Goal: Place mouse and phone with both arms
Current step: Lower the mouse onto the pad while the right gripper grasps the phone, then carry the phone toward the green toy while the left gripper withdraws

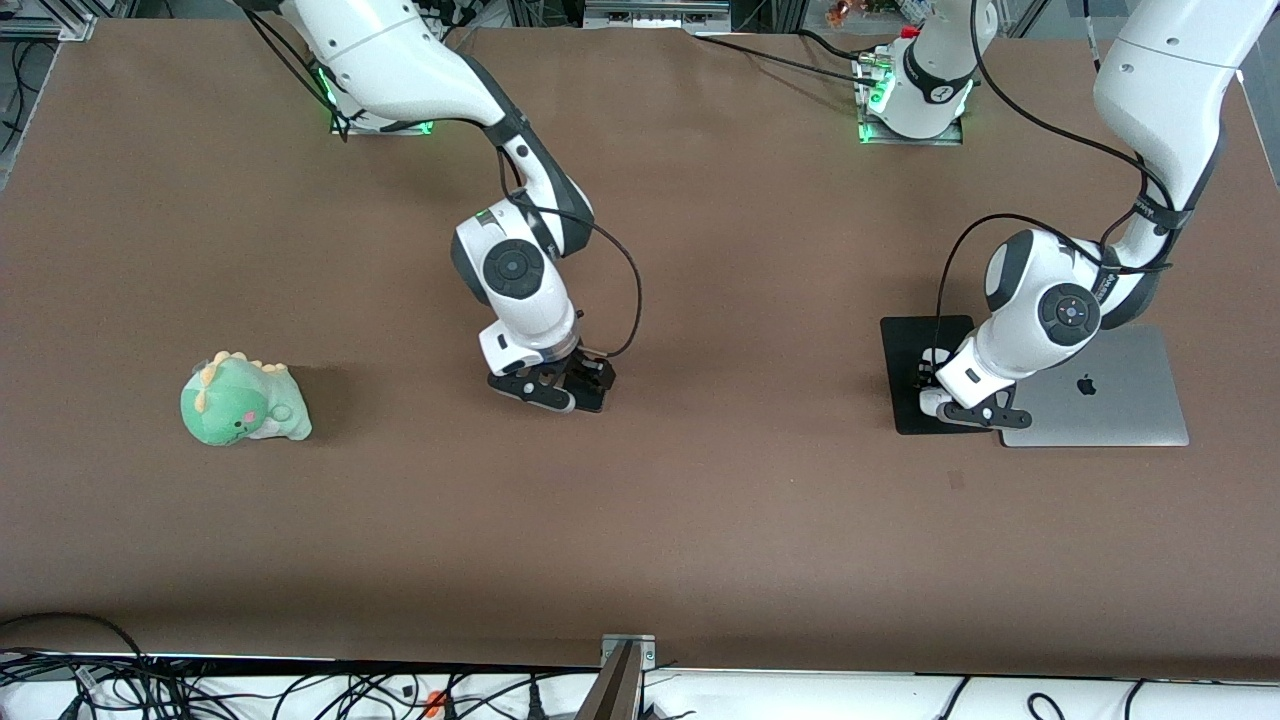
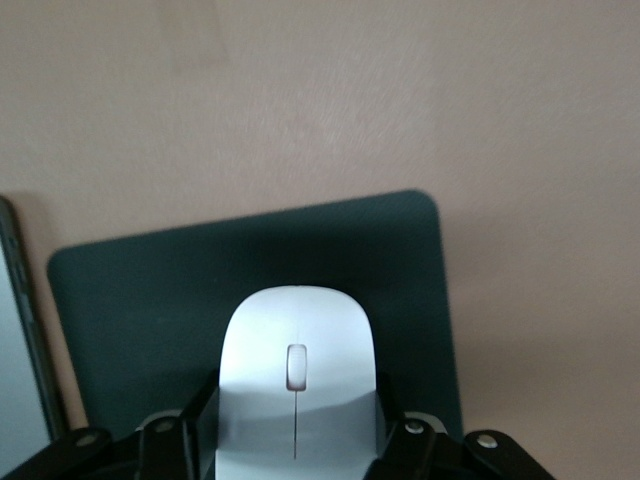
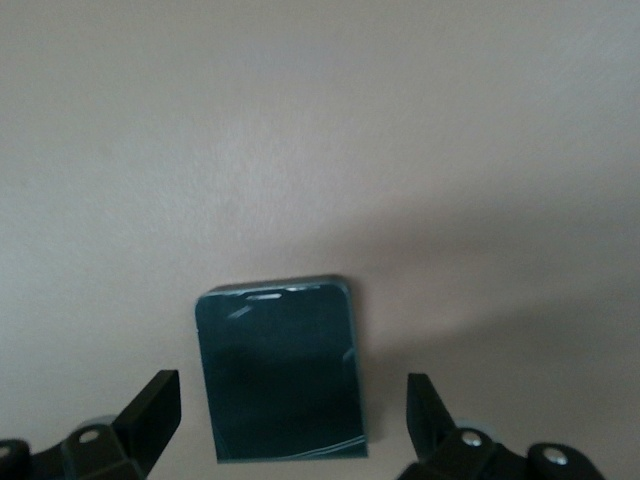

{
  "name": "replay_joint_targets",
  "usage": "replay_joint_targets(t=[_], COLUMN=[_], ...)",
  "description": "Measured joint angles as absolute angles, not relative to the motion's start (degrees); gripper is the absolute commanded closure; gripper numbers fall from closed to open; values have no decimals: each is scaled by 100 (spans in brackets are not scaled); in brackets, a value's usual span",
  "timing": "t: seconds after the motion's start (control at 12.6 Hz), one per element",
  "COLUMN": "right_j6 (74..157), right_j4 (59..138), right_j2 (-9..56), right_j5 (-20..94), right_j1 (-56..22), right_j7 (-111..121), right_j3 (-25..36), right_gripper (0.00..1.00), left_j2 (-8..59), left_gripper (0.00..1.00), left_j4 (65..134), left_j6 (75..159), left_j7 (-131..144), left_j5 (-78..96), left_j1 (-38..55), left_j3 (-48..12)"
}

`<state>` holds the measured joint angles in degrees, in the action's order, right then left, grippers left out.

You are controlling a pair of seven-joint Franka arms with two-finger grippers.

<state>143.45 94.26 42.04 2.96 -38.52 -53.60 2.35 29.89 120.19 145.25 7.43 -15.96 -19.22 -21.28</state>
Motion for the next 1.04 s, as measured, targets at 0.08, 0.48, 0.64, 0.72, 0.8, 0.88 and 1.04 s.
replay_joint_targets(t=[0.08,0.48,0.64,0.72,0.8,0.88,1.04], right_j6=[14434,14484,14495,14495,14485,14471,14409], right_j4=[9414,9368,9367,9365,9361,9354,9311], right_j2=[4301,4458,4494,4495,4488,4447,4443], right_j5=[296,215,194,183,162,157,129], right_j1=[-3920,-4013,-4017,-4018,-4020,-4021,-4019], right_j7=[-5398,-5414,-5414,-5414,-5414,-5406,-5229], right_j3=[245,259,262,266,278,294,470], right_gripper=[0,6,26,29,29,29,29], left_j2=[2989,2649,2338,2234,2173,2133,2113], left_gripper=[0,0,0,0,0,0,0], left_j4=[12033,11729,10963,10462,10003,9562,8882], left_j6=[14535,13772,12114,11269,10584,9984,9086], left_j7=[740,741,741,741,741,741,723], left_j5=[-1596,-1596,-1596,-1596,-1596,-1596,-1596], left_j1=[-1941,-1949,-1946,-1930,-1891,-1829,-1717], left_j3=[-2131,-2275,-2567,-2734,-2859,-2940,-2967])
